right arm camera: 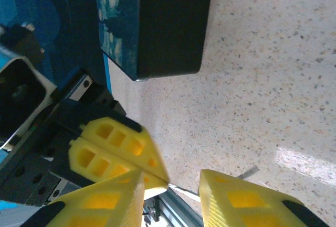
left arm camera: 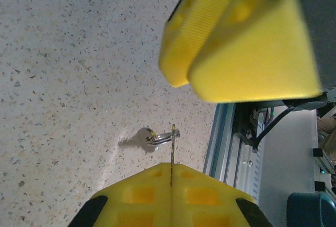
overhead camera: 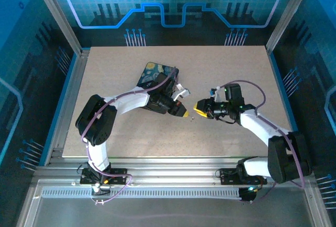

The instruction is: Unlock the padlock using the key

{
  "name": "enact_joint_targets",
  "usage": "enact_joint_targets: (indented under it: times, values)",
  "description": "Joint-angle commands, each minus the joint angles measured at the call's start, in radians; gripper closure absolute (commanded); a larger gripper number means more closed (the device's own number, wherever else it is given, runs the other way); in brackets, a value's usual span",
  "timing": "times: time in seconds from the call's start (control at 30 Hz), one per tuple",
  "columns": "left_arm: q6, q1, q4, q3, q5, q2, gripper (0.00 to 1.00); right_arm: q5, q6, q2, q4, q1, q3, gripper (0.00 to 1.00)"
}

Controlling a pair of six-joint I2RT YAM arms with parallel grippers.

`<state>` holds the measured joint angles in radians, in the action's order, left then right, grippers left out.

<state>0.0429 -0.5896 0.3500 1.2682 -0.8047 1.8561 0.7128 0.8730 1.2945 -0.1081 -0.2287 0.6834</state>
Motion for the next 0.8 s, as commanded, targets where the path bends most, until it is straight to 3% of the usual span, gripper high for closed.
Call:
enact_joint_targets:
  times: [0.0, 0.2, 0.3, 0.6, 0.77]
  values:
    - [0.043, 0.016, 0.010, 0.028, -0.010, -0.018, 1.00, -0.047, -0.088, -0.024, -0.119, -0.018, 0.058, 0.66]
    - [0.011, 0.043, -0.015, 0.016, -0.050, -0.025, 1.00, -0.047, -0.264, -0.006, -0.179, -0.015, 0.070, 0.67]
    - [0.020, 0.045, -0.005, 0.010, -0.041, -0.035, 1.00, -0.004, -0.277, 0.009, -0.156, -0.016, 0.060, 0.67]
    - [0.144, 0.037, -0.053, -0.022, 0.201, -0.068, 1.00, -0.003, 0.128, 0.035, 0.016, -0.018, 0.007, 0.54]
    - [0.330, 0.007, -0.289, -0.130, 0.284, -0.143, 1.00, -0.077, 0.273, -0.004, 0.000, -0.020, 0.035, 0.51]
